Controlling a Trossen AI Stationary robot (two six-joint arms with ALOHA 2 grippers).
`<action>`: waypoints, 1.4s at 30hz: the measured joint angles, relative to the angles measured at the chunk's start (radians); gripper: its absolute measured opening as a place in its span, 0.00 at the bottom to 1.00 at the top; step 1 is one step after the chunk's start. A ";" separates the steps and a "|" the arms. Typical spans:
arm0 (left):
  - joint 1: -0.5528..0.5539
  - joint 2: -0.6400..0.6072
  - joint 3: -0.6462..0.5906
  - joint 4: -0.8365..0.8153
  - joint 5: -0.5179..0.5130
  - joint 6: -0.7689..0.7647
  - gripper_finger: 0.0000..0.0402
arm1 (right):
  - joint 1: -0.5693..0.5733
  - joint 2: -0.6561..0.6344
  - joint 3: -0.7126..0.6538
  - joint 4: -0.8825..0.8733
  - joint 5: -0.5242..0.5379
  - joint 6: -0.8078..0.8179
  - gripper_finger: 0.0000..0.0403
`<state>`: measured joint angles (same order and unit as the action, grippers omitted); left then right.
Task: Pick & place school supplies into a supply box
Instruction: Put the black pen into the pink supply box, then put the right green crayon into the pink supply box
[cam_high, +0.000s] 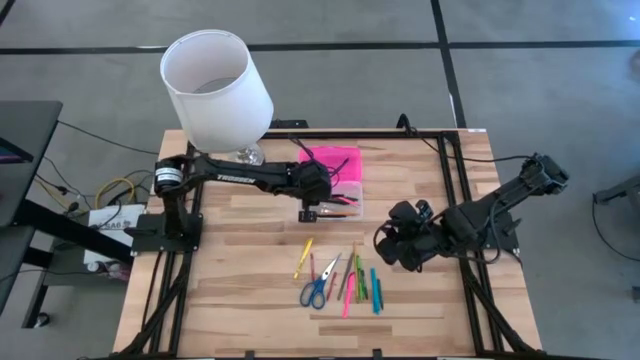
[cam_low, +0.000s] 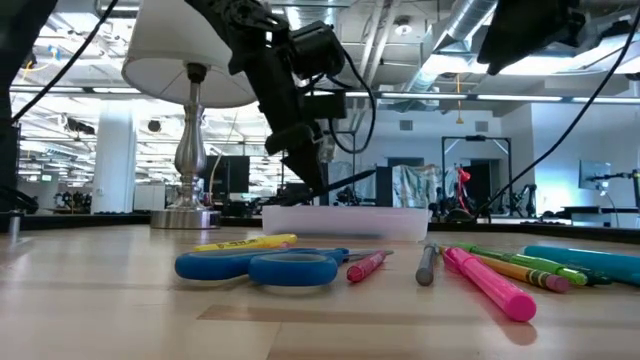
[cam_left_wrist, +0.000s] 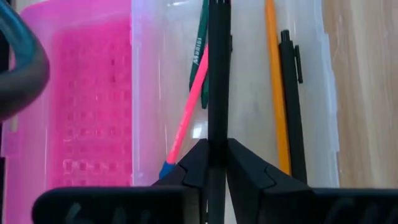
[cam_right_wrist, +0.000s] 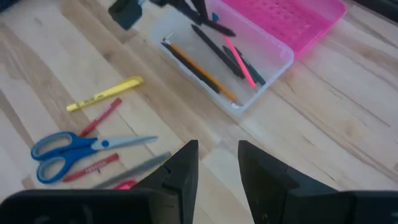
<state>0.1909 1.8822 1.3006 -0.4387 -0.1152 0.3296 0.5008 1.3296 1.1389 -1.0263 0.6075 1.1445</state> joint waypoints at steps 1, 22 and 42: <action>0.000 0.003 0.000 0.001 -0.002 0.001 0.09 | -0.005 0.000 0.000 0.003 0.000 0.000 0.27; 0.009 0.000 0.129 -0.150 0.122 -0.029 0.35 | -0.036 0.000 0.000 0.041 -0.114 0.144 0.27; -0.071 -0.203 0.235 -0.253 0.381 -0.089 0.34 | 0.155 0.224 0.000 0.140 -0.336 0.608 0.27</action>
<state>0.1198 1.6795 1.5360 -0.6914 0.2653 0.2402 0.6554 1.5535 1.1389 -0.8860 0.2714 1.7520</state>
